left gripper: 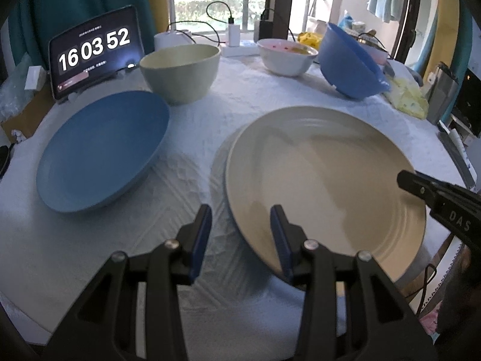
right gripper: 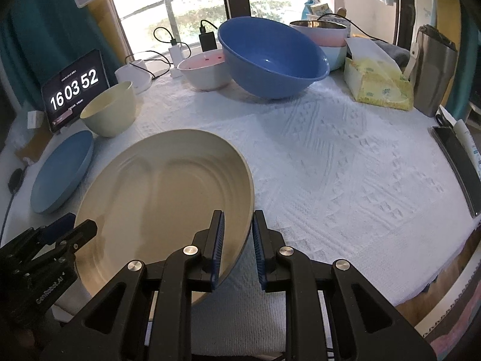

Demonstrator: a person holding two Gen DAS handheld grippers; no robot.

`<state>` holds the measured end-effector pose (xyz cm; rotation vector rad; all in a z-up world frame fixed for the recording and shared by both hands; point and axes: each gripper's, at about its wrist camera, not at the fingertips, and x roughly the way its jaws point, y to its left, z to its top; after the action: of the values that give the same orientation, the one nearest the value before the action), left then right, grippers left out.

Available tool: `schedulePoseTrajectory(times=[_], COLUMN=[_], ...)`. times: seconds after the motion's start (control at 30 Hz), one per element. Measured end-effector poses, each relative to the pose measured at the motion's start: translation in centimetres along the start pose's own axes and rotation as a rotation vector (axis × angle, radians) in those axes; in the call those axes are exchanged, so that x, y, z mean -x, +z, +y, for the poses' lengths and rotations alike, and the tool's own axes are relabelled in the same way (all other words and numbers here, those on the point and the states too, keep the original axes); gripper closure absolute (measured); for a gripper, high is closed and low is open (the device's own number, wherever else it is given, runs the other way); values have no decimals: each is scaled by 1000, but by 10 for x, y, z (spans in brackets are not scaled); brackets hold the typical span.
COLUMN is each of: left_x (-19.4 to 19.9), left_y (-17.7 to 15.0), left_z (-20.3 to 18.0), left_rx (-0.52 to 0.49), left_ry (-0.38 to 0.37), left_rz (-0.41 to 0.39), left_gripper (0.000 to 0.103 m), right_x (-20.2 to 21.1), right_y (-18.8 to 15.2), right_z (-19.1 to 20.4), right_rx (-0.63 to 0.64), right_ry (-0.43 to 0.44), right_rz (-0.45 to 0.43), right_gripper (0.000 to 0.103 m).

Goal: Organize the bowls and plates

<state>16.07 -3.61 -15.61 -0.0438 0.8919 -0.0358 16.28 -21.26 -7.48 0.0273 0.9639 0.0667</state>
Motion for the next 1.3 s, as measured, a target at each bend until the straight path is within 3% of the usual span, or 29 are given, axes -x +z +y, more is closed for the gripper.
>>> schedulePoseTrajectory(times=[0.47, 0.7, 0.87, 1.3], left_x=[-13, -16, -15, 18], left_y=[8, 10, 13, 23], left_z=[-2, 1, 4, -1], left_rx=[-13, 4, 22, 33], left_ry=[15, 13, 14, 6], left_rz=[2, 7, 12, -97], left_gripper=[61, 59, 60, 58], right_x=[-18, -21, -18, 14], right_y=[6, 8, 10, 19], right_z=[-4, -13, -16, -21], right_rx=[-6, -50, -60, -46], right_ry=[1, 13, 11, 31], right_rz=[28, 30, 22, -79], right_gripper=[83, 73, 72, 71])
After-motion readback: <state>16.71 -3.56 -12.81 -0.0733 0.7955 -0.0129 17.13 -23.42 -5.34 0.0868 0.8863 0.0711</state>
